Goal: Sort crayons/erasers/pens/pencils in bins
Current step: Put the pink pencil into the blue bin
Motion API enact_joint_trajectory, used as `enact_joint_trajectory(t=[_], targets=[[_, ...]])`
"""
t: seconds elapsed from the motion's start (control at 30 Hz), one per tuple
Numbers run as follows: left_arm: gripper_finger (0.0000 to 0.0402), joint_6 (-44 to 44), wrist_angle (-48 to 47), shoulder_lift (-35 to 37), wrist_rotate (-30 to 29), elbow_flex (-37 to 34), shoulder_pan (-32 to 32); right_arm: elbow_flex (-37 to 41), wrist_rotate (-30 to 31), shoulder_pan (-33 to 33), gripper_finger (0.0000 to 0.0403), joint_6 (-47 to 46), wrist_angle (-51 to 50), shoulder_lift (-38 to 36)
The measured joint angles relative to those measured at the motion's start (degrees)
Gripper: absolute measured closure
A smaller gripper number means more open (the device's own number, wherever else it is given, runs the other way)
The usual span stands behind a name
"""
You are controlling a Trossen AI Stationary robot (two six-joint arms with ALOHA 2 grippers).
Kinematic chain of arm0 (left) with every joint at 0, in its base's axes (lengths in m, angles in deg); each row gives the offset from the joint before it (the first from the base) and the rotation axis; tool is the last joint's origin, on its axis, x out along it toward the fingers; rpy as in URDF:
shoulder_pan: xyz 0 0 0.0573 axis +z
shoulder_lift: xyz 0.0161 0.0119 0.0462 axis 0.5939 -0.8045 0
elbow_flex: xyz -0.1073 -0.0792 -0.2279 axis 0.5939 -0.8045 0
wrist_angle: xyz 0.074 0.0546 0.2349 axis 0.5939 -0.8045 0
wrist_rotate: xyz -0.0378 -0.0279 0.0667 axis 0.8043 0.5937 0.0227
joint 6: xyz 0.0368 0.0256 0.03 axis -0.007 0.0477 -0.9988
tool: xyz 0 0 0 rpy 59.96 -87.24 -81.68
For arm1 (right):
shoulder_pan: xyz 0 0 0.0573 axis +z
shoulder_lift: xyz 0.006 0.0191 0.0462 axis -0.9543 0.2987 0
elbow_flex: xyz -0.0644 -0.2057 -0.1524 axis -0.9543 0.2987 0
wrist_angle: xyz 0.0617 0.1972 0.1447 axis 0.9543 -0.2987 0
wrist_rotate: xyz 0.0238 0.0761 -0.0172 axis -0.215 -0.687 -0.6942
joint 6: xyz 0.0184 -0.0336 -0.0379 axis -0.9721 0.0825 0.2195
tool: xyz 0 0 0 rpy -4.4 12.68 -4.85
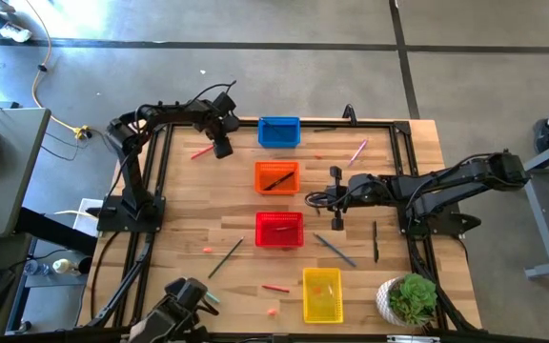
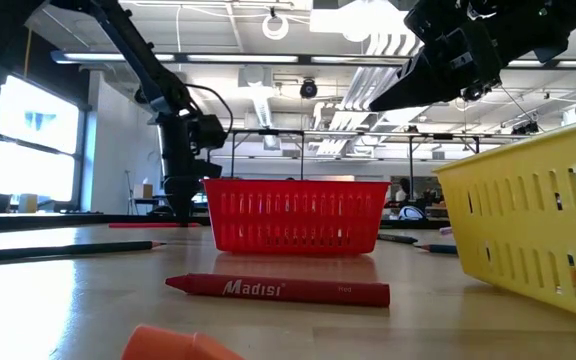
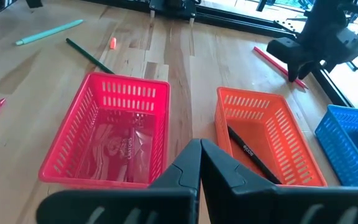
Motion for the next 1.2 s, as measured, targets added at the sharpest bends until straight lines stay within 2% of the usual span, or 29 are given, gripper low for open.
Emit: enact_joint_trajectory(t=[0.4, 0.9, 1.03, 1.2], targets=[[0.0392, -0.53, -0.67, 0.3, 1.61, -0.15, 0.03, -0.02, 0.02, 0.01, 0.0403, 0.01, 0.44, 0.0], [0.0401, -0.1, -2.45, 5.46, 0.18, -0.41, 0.25, -0.02, 0.02, 0.02, 0.0403, -0.07, 0.44, 0.0], [0.04, 0.52, -2.63, 6.55, 0.99, -0.41, 0.14, -0.02, 0.02, 0.02, 0.0403, -0.07, 0.44, 0.0], [0.04, 1.39, -2.55, 7.88, 5.09, -0.41, 0.23, -0.04, 0.02, 0.02, 0.0403, -0.09, 0.42, 0.0]])
